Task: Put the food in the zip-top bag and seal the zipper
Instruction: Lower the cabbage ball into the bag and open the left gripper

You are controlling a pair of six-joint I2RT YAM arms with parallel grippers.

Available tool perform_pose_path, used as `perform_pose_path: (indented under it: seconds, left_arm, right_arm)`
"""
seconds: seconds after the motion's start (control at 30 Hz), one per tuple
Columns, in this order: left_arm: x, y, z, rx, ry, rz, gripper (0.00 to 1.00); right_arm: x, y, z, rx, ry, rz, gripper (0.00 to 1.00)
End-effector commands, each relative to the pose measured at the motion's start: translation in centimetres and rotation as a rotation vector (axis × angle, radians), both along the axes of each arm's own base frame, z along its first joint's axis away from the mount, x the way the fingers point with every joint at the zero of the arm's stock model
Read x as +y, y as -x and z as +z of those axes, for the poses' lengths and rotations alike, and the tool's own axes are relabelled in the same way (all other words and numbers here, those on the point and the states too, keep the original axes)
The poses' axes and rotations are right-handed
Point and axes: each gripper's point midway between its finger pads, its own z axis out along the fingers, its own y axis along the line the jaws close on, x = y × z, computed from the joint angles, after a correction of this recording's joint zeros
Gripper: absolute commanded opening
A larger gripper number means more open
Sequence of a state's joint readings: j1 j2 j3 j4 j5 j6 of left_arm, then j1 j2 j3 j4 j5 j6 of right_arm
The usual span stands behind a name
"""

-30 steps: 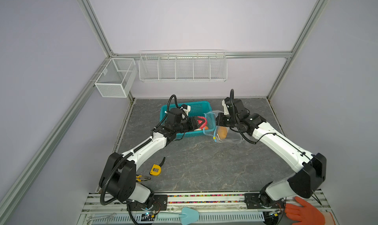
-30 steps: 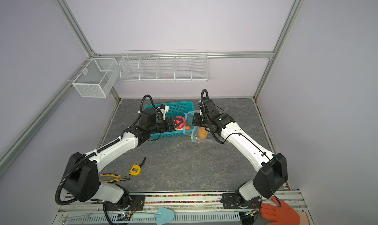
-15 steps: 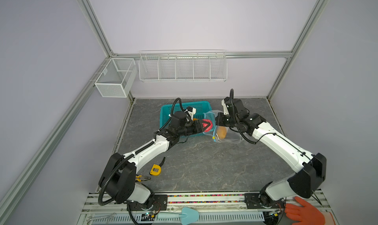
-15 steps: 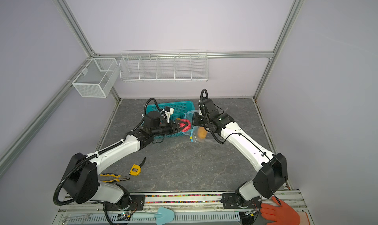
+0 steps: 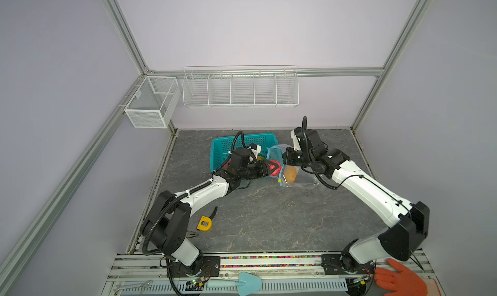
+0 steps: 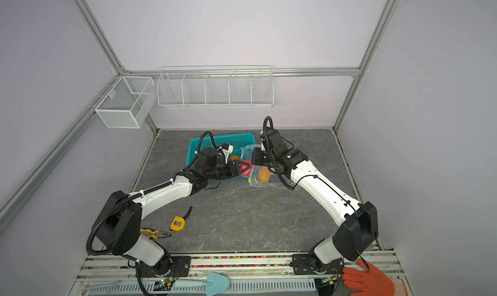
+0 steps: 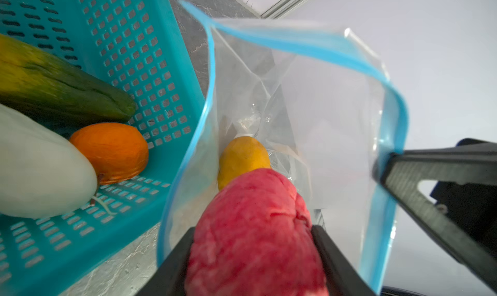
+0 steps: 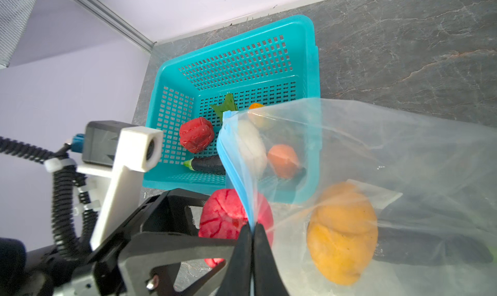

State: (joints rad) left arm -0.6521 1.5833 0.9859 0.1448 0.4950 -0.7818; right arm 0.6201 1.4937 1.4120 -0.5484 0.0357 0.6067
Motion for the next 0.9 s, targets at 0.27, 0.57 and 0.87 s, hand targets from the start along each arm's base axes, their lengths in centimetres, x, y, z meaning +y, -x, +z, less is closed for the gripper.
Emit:
perform_pose_path:
  seconds: [0.27, 0.57, 0.87]
  left_arm:
    - [-2.0, -1.0, 1.0, -0.04, -0.009, -0.004, 0.61]
    - [-2.6, -1.1, 0.2, -0.019, -0.018, -0.016, 0.69]
    - [-2.3, -1.1, 0.3, -0.018, -0.039, -0.006, 0.76]
  right_arm:
    - [0.5, -0.1, 0.8, -0.02, -0.028, -0.007, 0.07]
    - [0.4, -0.2, 0.6, -0.025, -0.025, -0.008, 0.07]
    - [0.4, -0.3, 0.7, -0.03, -0.017, -0.006, 0.06]
